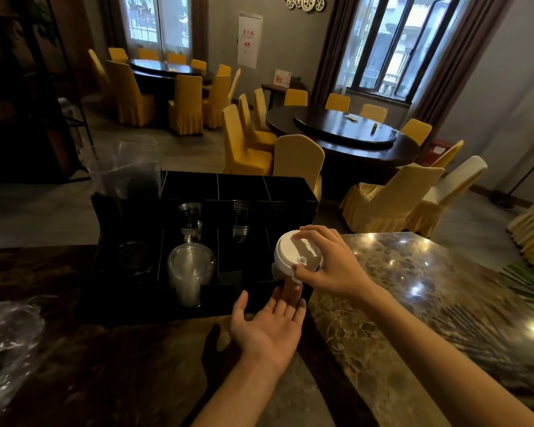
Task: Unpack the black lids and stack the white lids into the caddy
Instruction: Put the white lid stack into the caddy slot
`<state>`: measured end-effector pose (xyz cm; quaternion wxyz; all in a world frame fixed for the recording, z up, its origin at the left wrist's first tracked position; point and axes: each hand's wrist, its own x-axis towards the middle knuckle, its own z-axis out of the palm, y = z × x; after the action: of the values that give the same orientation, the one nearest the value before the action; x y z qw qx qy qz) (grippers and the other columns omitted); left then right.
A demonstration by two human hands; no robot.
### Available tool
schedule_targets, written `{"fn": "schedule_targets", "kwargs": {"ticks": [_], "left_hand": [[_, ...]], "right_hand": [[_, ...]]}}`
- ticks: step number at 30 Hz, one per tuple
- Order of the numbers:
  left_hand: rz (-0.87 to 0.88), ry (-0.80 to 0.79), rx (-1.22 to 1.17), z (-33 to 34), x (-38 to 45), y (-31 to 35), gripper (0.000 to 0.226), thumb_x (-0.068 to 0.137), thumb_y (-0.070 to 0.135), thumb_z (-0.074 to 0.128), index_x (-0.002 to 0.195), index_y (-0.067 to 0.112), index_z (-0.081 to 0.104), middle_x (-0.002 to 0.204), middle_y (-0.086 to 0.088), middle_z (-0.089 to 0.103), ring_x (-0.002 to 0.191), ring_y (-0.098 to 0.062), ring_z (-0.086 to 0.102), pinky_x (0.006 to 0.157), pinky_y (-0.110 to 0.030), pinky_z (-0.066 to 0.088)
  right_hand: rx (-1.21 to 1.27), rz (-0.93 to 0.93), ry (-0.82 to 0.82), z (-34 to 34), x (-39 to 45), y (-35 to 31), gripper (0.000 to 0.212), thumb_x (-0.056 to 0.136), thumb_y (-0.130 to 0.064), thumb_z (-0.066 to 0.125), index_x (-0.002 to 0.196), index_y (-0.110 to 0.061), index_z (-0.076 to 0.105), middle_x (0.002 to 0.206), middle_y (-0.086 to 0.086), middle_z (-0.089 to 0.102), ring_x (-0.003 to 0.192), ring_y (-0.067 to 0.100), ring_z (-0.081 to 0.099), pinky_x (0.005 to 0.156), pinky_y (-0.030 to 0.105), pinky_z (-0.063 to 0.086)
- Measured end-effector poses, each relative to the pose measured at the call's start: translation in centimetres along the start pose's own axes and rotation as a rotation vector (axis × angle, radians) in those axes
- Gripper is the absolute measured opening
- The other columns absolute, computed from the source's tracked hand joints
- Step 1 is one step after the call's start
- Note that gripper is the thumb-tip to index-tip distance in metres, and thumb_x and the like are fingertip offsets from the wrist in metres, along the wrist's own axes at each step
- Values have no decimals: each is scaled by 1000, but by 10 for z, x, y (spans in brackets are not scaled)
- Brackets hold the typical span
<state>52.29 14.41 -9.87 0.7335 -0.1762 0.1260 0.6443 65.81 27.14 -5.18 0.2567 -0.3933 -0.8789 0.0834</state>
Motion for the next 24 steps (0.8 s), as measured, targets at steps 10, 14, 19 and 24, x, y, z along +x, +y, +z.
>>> {"fn": "schedule_targets", "kwargs": {"ticks": [10, 14, 19, 24], "left_hand": [[-18, 40, -55, -7, 11, -9, 74, 86, 47, 59, 142, 2, 45, 139, -31, 53, 132, -45, 48, 118, -55, 27], [-11, 67, -27, -11, 13, -7, 71, 86, 47, 58, 142, 5, 47, 141, -29, 53, 133, -43, 47, 118, -53, 27], [14, 73, 13, -17, 18, -8, 64, 89, 47, 55, 132, -1, 57, 130, -30, 62, 126, -43, 53, 116, -53, 30], [19, 85, 20, -21, 24, -6, 65, 90, 50, 54, 127, -3, 61, 134, -28, 59, 131, -42, 49, 117, -52, 29]], "right_hand": [[-10, -37, -119, 6, 8, 8, 59, 83, -50, 71, 135, -25, 59, 143, -5, 54, 127, 20, 51, 96, 34, 49], [-17, -17, -148, 12, 4, 11, 57, 86, -43, 76, 137, -22, 59, 146, -3, 54, 133, 21, 51, 102, 40, 50], [-39, -46, -138, 25, 0, 7, 45, 95, -41, 62, 133, -16, 62, 131, 0, 65, 120, 20, 61, 110, 41, 41], [-146, -75, -103, 34, -7, 8, 36, 98, -37, 56, 125, -15, 68, 128, 2, 67, 125, 21, 60, 120, 43, 31]]}}
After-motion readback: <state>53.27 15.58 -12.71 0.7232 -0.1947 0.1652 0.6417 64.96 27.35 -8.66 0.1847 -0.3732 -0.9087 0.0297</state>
